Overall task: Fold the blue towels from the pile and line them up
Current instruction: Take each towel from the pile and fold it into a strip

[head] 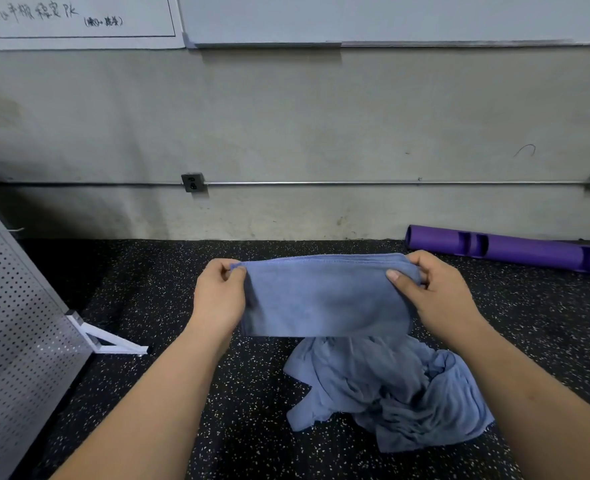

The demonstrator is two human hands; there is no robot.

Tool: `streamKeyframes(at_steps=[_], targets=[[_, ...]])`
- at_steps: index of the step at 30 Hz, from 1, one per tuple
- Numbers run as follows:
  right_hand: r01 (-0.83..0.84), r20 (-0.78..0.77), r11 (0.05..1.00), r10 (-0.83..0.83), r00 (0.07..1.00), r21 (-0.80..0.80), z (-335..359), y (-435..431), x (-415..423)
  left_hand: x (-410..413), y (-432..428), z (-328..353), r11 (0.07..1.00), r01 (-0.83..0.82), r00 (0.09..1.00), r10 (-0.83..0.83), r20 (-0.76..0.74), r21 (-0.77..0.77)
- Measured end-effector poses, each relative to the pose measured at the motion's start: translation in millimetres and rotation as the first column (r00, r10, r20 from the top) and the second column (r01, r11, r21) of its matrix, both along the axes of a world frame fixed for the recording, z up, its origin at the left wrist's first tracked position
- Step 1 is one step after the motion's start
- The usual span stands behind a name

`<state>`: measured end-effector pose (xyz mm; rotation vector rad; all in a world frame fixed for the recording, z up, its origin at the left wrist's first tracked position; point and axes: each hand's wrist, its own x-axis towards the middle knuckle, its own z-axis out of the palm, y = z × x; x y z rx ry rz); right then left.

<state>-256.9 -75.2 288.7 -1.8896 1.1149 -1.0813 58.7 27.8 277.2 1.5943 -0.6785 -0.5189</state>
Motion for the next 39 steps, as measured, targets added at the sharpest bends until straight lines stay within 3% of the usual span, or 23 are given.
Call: streamKeyframes(at_steps=[6,9,12,15,18,22,27,31,39], targets=[[0.028,-0.026,0.998,-0.029,0.999,-0.049,6.1,4.8,0.5,-19.2,-0.1,7.0,0.999,-0.012,0.997,0.008,-0.08,-0.053],[-0.002,-0.095,0.998,-0.003,0.995,-0.06,4.6,5.1,-0.5,-27.7,0.7,12.8,0.991,0.092,0.994,-0.097,-0.05,-0.096],[-0.073,-0.125,0.994,0.063,0.99,-0.077,7.2,14.0,6.0,-39.1,5.6,14.2,0.958,0.276,0.954,-0.263,0.144,-0.076],[-0.176,-0.127,0.979,0.163,0.978,-0.099,8.8,23.6,13.1,-50.2,7.9,7.6,0.913,0.409,0.832,-0.37,0.412,-0.006],[-0.262,-0.103,0.961,0.253,0.962,-0.087,10.8,33.1,21.4,-58.9,10.3,6.6,0.835,0.551,0.688,-0.462,0.56,0.011],[-0.296,-0.073,0.952,0.292,0.954,-0.07,11.6,41.4,27.5,-67.0,10.8,7.6,0.743,0.665,0.635,-0.617,0.465,0.08],[-0.327,-0.06,0.945,0.326,0.943,-0.005,9.7,39.1,26.4,-65.1,11.5,4.6,0.758,0.636,0.636,-0.623,0.456,0.148],[-0.401,-0.015,0.91,0.405,0.914,0.101,6.8,32.6,23.8,-64.0,10.9,0.6,0.824,0.554,0.701,-0.538,0.469,0.117],[-0.235,-0.012,0.972,0.235,0.972,0.015,6.5,34.7,31.8,-67.2,7.1,-1.2,0.801,0.594,0.765,-0.592,0.254,0.075]])
